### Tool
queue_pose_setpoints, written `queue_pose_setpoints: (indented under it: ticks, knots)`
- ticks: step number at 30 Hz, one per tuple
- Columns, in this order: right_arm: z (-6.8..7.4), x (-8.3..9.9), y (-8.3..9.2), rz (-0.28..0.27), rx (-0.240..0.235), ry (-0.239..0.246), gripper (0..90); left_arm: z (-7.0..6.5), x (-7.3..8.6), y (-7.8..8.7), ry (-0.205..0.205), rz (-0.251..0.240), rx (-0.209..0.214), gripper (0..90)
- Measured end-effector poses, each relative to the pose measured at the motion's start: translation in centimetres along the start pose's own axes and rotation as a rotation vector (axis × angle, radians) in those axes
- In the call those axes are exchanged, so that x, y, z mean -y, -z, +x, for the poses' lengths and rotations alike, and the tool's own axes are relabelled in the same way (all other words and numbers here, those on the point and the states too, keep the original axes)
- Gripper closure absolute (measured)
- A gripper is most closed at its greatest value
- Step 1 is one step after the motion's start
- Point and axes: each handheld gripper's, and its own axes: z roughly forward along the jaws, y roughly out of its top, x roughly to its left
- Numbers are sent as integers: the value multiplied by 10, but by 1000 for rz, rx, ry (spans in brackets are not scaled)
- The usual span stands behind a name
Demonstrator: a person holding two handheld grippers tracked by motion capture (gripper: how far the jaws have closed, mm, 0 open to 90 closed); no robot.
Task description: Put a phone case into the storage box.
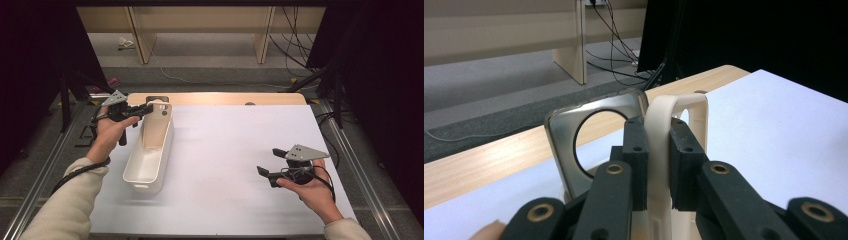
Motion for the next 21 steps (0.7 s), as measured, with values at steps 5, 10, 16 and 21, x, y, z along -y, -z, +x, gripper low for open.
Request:
queue_pose_setpoints:
  ticks: [5,10,16,21]
  knots:
    - [0,1,-1,5,-3,0,172,5,2,-2,4,16,-4,795]
    - [0,1,-1,6,-4,1,175,8,1,-3,-12,32,-13,787]
    - [0,1,-1,6,-5,1,176,10,-1,-6,-38,52,-25,775]
    - [-1,1,-1,7,-7,1,178,10,-2,-7,-57,73,-49,762]
